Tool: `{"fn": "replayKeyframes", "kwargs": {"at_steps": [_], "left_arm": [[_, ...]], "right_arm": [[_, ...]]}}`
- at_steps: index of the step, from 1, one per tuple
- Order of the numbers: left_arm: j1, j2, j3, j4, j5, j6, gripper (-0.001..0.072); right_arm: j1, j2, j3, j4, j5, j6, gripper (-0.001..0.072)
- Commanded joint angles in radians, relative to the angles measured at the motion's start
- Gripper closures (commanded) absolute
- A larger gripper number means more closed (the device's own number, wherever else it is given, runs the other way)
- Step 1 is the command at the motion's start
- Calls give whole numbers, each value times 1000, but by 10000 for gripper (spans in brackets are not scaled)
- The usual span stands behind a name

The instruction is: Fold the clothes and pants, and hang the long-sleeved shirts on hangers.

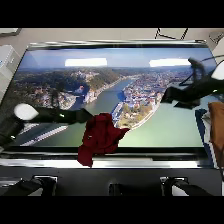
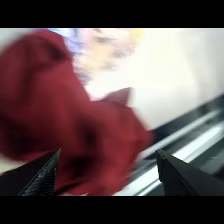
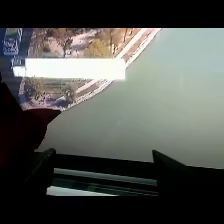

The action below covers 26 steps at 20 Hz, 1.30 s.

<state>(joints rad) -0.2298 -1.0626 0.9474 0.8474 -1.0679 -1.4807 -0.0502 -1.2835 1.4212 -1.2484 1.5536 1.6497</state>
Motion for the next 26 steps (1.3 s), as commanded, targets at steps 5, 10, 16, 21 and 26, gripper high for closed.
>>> {"fn": "replayKeyframes", "kwargs": {"at_steps": [5,10,16,21,26], "left_arm": [[277,75,-295,137,-348,39,-3],[152,65,-586,-95,-51,69,-1],[-13,0,-612,-134,59,70,83],[-69,0,-612,-134,153,-8,628],[-69,37,-609,-132,150,2,685]], "right_arm": [[1,-88,-337,254,-196,-43,12],[59,-134,-416,276,-250,-51,13],[199,-179,-416,286,-358,-35,3],[275,-244,-416,334,-400,-31,2],[367,-285,-416,449,-516,-31,45]]}}
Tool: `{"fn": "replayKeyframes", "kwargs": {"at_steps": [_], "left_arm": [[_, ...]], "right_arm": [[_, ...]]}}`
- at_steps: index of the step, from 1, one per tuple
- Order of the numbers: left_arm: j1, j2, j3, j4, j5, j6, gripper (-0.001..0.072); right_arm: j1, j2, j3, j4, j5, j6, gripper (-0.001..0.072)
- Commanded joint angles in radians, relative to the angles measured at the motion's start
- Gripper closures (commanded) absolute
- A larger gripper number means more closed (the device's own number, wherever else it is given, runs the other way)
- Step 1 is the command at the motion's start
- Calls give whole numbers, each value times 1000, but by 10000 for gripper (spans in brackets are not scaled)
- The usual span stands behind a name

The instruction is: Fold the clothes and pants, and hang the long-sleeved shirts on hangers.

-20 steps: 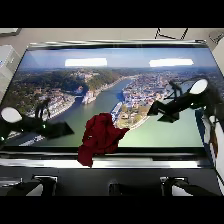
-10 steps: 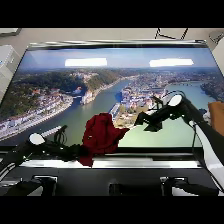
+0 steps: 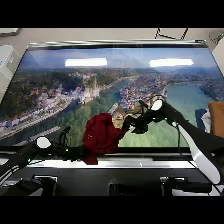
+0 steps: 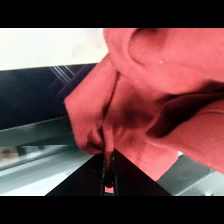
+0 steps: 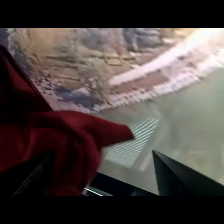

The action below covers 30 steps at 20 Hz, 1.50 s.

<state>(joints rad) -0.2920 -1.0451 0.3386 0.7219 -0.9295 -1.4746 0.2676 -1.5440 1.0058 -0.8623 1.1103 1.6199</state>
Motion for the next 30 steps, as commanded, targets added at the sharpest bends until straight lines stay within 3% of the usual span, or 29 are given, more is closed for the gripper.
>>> {"fn": "replayKeyframes", "kwargs": {"at_steps": [1,3,4,6,9,12,15,18,23,27,30], "left_arm": [[-6,37,0,-7,12,9,685],[-6,76,9,13,11,13,685],[-6,99,21,36,10,12,685],[4,161,72,116,-17,3,686],[79,282,264,380,-105,-97,687],[222,399,603,560,-150,-108,686],[388,462,933,573,-89,-112,686],[489,496,1086,572,-42,-150,685],[522,535,1105,559,164,-156,685],[521,529,1105,450,382,-187,685],[520,488,1104,412,517,-183,685]], "right_arm": [[65,-31,0,72,-87,3,96],[86,-41,0,72,-100,25,455],[86,-41,3,59,-94,24,680],[50,-30,55,-24,-23,17,677],[-74,80,249,-203,61,18,677],[-217,268,522,-289,17,-13,676],[-318,476,711,-340,-97,-16,675],[-340,662,725,-458,-173,-17,675],[-340,782,725,-635,-43,-16,674],[-340,787,725,-617,-72,-12,674],[-340,734,725,-610,20,14,675]]}}
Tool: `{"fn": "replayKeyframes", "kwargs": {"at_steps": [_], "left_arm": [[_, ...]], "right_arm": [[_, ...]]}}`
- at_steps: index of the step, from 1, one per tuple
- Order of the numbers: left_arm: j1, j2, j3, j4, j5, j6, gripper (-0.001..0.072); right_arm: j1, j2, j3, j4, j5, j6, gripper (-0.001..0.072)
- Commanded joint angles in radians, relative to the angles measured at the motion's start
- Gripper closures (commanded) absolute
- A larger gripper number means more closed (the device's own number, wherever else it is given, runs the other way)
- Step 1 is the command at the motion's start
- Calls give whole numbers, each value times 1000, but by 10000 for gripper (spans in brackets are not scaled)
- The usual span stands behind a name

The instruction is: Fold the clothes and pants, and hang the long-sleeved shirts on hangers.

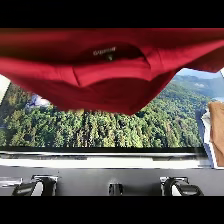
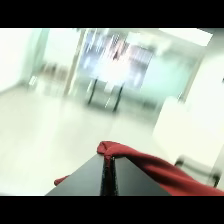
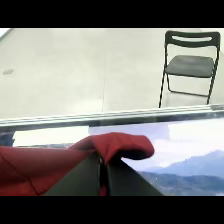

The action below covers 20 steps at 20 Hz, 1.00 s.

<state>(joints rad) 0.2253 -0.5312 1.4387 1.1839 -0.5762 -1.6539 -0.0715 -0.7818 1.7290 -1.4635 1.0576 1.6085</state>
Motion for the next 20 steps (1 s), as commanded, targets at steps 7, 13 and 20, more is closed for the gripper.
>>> {"fn": "replayKeyframes", "kwargs": {"at_steps": [7,13,20], "left_arm": [[-246,-512,-54,-81,161,108,683],[-476,-898,-54,-81,-180,109,682],[-376,-958,0,-63,-723,77,-4]], "right_arm": [[0,-434,-109,119,496,67,675],[0,-595,-352,140,568,58,675],[0,-594,-470,136,529,32,674]]}}
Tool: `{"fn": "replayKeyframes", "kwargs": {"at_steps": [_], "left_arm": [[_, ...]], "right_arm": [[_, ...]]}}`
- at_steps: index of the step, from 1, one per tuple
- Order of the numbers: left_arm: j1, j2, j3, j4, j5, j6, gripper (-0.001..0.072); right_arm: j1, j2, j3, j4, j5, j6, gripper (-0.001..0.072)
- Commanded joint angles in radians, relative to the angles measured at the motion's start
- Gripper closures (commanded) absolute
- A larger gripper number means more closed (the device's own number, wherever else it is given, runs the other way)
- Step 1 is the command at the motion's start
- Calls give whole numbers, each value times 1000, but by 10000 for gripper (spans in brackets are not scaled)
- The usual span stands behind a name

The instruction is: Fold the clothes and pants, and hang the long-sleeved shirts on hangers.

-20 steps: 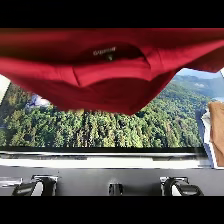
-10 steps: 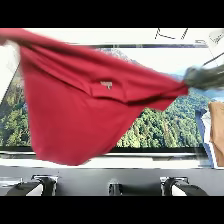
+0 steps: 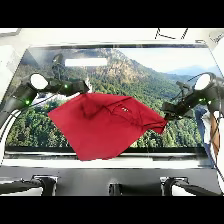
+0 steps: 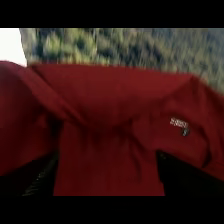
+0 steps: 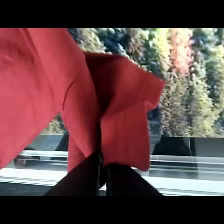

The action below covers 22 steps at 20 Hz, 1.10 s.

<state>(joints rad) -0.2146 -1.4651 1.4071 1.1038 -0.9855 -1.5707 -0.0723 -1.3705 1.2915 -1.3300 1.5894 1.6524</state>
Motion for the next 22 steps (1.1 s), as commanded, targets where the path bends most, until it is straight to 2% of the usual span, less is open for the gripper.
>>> {"fn": "replayKeyframes", "kwargs": {"at_steps": [1,3,4,7,11,14,19,20,22], "left_arm": [[124,-22,35,26,-466,4,-4],[224,1,-36,21,-700,3,-4],[252,39,-114,22,-729,5,-3],[262,237,-500,-4,-531,-9,-3],[189,418,-940,-200,-299,21,-3],[92,446,-1055,-291,-178,27,-3],[-124,423,-1072,-479,131,-16,-1],[-162,423,-1070,-508,202,-37,43],[-217,424,-1069,-546,291,-61,419]], "right_arm": [[1,-6,-32,2,-2,-12,674],[1,-6,-33,3,-2,-12,674],[1,-6,-33,6,-2,-12,674],[1,-6,-33,12,-11,-12,674],[1,-6,-33,14,-42,-11,674],[1,-6,-33,14,-47,-12,674],[1,-6,-33,19,-33,-12,674],[1,-6,-33,23,-29,-12,674],[1,-6,-32,32,-25,-12,674]]}}
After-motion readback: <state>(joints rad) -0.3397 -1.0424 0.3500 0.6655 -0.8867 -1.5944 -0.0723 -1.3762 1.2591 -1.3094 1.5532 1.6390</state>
